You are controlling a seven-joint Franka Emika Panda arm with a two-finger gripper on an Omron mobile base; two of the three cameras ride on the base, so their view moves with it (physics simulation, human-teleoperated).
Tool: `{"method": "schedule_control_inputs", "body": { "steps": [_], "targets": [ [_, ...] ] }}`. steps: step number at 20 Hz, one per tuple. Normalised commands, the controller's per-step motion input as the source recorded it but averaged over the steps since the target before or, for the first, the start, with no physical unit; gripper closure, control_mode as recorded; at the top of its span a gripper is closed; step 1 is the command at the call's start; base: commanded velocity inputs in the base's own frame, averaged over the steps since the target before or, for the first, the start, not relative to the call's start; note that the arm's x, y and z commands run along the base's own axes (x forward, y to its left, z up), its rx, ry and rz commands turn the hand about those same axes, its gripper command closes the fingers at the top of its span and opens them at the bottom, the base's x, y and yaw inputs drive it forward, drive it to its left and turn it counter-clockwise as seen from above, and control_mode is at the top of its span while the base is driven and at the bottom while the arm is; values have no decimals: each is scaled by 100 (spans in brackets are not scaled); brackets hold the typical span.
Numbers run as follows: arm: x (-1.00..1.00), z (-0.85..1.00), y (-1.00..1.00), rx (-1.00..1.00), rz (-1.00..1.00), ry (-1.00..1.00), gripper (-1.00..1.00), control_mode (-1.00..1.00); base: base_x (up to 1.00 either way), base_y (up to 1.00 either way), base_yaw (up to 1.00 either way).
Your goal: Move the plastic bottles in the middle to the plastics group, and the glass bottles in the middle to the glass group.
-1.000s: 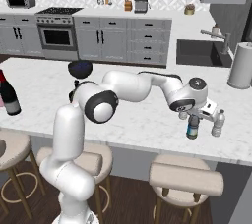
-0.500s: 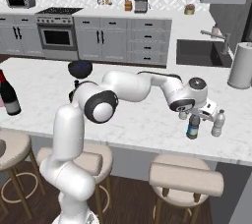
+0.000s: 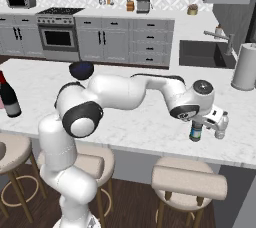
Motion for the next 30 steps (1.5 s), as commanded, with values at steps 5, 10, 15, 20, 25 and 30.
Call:
{"method": "schedule_control_inputs", "body": {
  "steps": [5, 10, 15, 20, 25, 30],
  "targets": [
    [-28, 37, 98, 0, 0, 11, -100, -100, 0, 0, 0],
    [-14, 28, 99, 0, 2, 23, -100, -100, 0, 0, 0],
    [-1, 32, 100, 0, 6, 21, -100, -100, 0, 0, 0],
    [0, 22, 100, 0, 8, 23, -100, -100, 0, 0, 0],
    [0, 17, 100, 2, 8, 19, -100, -100, 0, 0, 0],
    [0, 2, 98, 5, 8, 13, -100, -100, 0, 0, 0]
  ]
}}
